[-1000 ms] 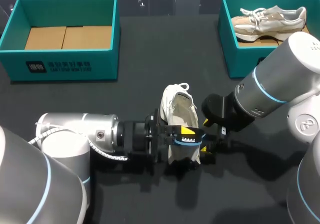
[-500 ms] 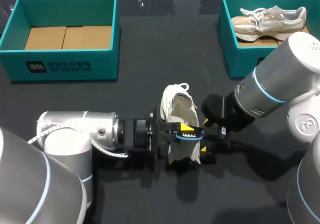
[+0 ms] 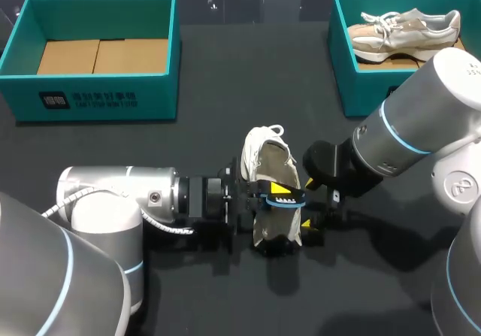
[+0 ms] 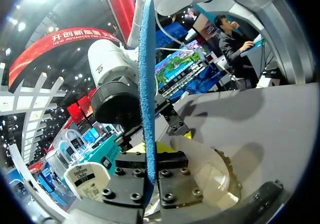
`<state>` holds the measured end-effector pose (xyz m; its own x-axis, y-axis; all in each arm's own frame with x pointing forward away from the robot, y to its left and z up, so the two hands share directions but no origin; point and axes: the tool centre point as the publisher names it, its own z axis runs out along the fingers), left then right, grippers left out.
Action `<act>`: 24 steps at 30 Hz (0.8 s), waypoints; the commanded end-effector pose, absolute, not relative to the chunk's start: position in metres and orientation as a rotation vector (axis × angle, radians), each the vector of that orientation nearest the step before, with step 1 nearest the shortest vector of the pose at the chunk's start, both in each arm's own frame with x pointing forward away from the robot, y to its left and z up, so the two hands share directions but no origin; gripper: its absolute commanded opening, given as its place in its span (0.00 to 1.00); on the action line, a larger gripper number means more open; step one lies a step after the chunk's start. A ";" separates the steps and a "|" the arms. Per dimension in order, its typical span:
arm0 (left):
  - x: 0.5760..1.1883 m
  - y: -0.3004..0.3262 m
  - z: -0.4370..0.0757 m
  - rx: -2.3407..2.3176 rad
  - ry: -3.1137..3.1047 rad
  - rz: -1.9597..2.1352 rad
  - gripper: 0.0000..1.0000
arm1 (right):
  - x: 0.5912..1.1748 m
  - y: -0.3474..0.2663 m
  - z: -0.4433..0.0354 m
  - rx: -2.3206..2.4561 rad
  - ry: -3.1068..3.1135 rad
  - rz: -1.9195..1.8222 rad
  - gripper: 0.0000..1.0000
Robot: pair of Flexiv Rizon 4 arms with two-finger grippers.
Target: Take the shoe out of the shoebox, open the shoe tongue, remove and reinsert the insole, then place the shoe into the shoebox
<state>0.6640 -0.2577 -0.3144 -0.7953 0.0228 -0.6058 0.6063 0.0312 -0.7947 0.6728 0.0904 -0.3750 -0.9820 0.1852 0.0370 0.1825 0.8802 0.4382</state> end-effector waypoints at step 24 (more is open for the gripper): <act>0.693 -0.260 -0.348 0.567 2.001 -1.707 0.00 | 0.671 0.091 -0.375 0.300 3.037 0.702 1.00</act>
